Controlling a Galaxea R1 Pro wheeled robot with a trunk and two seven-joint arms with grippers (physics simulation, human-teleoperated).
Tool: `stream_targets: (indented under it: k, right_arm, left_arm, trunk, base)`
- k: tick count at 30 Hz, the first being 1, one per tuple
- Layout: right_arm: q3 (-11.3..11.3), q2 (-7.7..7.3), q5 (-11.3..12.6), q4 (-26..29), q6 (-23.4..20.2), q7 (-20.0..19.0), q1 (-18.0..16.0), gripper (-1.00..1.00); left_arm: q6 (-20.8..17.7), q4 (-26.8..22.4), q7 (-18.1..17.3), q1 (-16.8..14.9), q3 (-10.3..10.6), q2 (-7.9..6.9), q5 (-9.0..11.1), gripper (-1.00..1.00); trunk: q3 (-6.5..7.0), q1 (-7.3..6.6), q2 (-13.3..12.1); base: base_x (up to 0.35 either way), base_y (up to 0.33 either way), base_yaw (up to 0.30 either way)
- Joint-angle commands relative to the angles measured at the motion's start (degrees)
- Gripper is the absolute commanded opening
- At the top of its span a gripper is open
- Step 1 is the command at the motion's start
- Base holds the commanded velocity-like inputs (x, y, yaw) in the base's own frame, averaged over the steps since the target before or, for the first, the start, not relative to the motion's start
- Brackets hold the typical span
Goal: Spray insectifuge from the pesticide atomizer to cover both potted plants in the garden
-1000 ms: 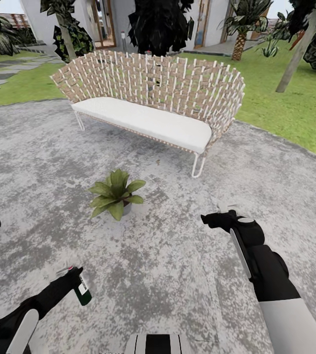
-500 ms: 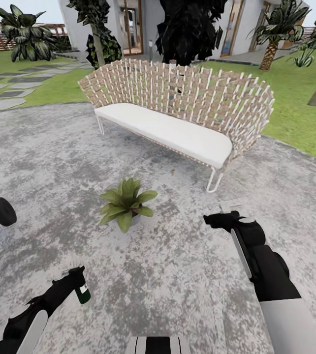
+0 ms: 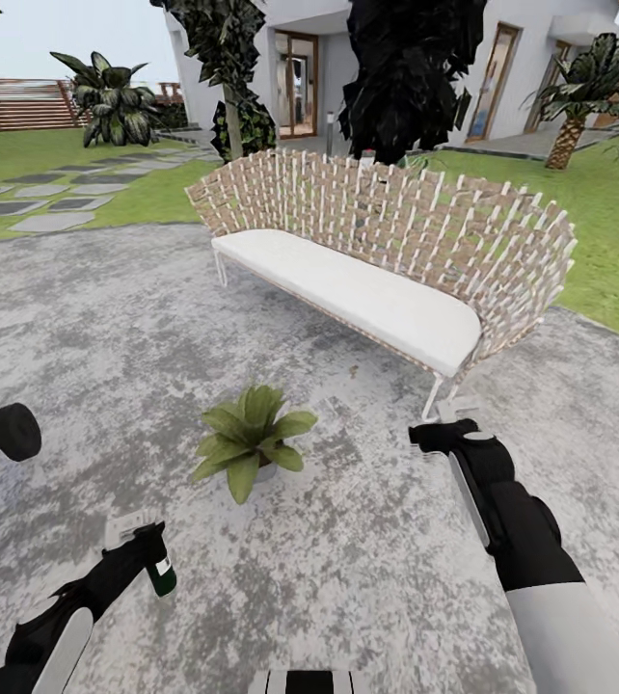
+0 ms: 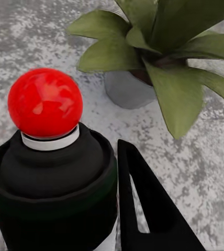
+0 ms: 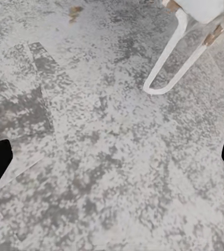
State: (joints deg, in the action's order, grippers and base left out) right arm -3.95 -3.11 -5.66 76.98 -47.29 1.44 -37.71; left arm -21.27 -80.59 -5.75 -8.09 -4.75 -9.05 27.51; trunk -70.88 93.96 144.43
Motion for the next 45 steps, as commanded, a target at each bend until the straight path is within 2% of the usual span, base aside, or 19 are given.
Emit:
stream_targets:
  k: [1, 6, 8, 9, 10, 11, 12, 13, 23, 26, 30, 31, 32, 34, 38, 40, 43, 44, 45]
  right_arm:
    - [0.04, -0.03, 0.02, 0.05, 0.02, -0.05, 0.0, 1.0]
    - [-0.1, 0.03, 0.04, 0.78, 0.5, 0.27, 0.03, 1.0]
    - [-0.18, 0.03, 0.04, 2.55, 0.71, 0.23, 0.08, 1.0]
    - [-0.16, 0.03, 0.04, 2.65, 0.66, 0.17, 0.08, 1.0]
    - [-0.29, 0.03, 0.04, 2.8, 0.26, 0.14, 0.09, 1.0]
    - [-0.28, 0.03, 0.04, 2.8, 0.16, 0.14, 0.09, 1.0]
    - [-0.27, 0.03, 0.1, 2.7, -0.03, 0.11, 0.09, 1.0]
    - [-0.27, 0.03, 0.11, 2.6, -0.1, 0.09, 0.09, 1.0]
    - [-0.14, 0.03, 0.13, 2.32, -1.33, 0.06, 0.09, 1.0]
    - [-0.15, 0.03, 0.1, 2.5, -1.49, 0.07, 0.09, 1.0]
    - [-0.12, -0.01, -0.44, -3.04, -1.39, 1.21, 0.01, 1.0]
    - [-0.11, -0.03, -0.51, -5.5, -1.32, 2.0, -0.08, 1.0]
    - [-0.15, -0.03, -0.58, -8.66, -0.78, 4.36, -0.27, 1.0]
    - [-0.22, 0.04, -0.58, -11.71, 0.66, 7.89, -0.41, 1.0]
    - [-1.0, 0.51, -0.58, -20.06, 5.93, 16.23, -1.14, 1.0]
    - [-2.27, 1.03, -0.58, -24.95, 8.36, 19.68, -2.01, 1.0]
    - [-4.41, 1.47, -0.72, -26.83, 9.89, 20.83, -2.28, 1.0]
    - [-6.57, 1.71, -0.72, -27.25, 10.57, 21.03, -2.29, 1.0]
    - [-10.87, 1.98, -0.58, -28.12, 13.47, 21.13, -2.29, 1.0]
  left_arm:
    - [0.0, 0.0, 0.03, 0.0, -0.04, 0.0, -0.05, -1.0]
    - [0.0, 0.0, 0.03, 0.0, -0.34, -0.12, 0.03, -1.0]
    - [0.0, -0.52, -0.04, 0.24, -1.25, -0.58, 0.0, -1.0]
    - [-0.02, -1.22, -0.11, 0.73, -2.65, -0.66, -0.03, -1.0]
    - [-2.29, -6.32, -2.03, 4.76, -13.98, -0.78, -0.08, -1.0]
    - [-3.26, -7.16, -4.25, 5.53, -18.49, -0.77, -0.18, -1.0]
    - [-3.71, -7.48, -6.09, 6.16, -21.52, -0.7, -0.28, -1.0]
    - [-3.79, -7.48, -6.39, 6.37, -22.08, -0.66, -0.31, -1.0]
    - [-4.08, -7.5, -6.47, 6.59, -22.78, -0.6, -0.26, -1.0]
    - [-4.1, -7.19, -6.39, 6.59, -22.26, -0.38, -0.27, -1.0]
    - [-5.54, -7.06, -6.38, 6.59, -21.44, -0.54, -0.26, -1.0]
    - [-6.36, -7.05, -6.38, 6.59, -21.4, -0.56, -0.26, -1.0]
    - [-7.1, -7.0, -6.35, 6.55, -21.25, -0.47, -0.27, -1.0]
    - [-7.37, -6.97, -6.3, 6.52, -20.6, -0.38, -0.27, -1.0]
    - [-7.28, -6.9, -5.56, 6.47, -17.13, -0.33, -0.33, -1.0]
    - [-6.87, -5.52, -2.57, 6.44, -15.9, 0.0, -0.31, -1.0]
    - [-5.64, -4.13, -0.46, 6.44, -15.62, 0.26, -0.12, -1.0]
    - [-5.33, -3.8, -0.07, 6.46, -15.28, 0.65, -0.01, -1.0]
    - [-5.03, -2.52, 0.36, 6.67, -13.88, 2.76, -0.08, -1.0]
  trunk:
    - [0.23, -0.02, -0.02]
    - [1.34, -0.15, -0.08]
    - [1.78, -0.2, -0.11]
    - [2.0, -0.23, -0.12]
    - [2.0, -0.23, -0.12]
    - [2.0, -0.23, -0.12]
    - [2.0, -0.23, -0.12]
    - [2.0, -0.23, -0.12]
    - [2.0, -0.23, -0.12]
    - [2.67, -0.31, -0.16]
    - [3.55, -0.41, -0.22]
    - [3.77, -0.43, -0.23]
    - [4.0, -0.46, -0.25]
    - [4.44, -0.51, -0.27]
    - [5.33, -0.61, -0.33]
    - [5.77, -0.67, -0.35]
    - [6.43, -0.74, -0.39]
    - [6.65, -0.77, -0.41]
    - [6.88, -0.8, -0.42]
  base:
    - [0.294, -0.198, 0.004]
    - [0.294, -0.198, 0.001]
    - [0.294, -0.198, 0.0]
    - [0.294, -0.198, 0.0]
    - [0.294, -0.198, 0.0]
    - [0.294, -0.198, 0.0]
    - [0.255, -0.125, 0.14]
    - [0.138, -0.064, 0.2]
    - [0.019, -0.009, 0.259]
    - [0.0, 0.0, 0.268]
    - [0.0, 0.0, 0.049]
    - [0.0, 0.0, 0.009]
    - [0.0, 0.0, 0.004]
    - [0.0, 0.0, 0.002]
    - [0.0, 0.0, 0.0]
    - [0.0, 0.0, 0.0]
    - [0.0, 0.0, 0.0]
    - [0.0, 0.0, 0.0]
    - [0.0, 0.0, 0.0]
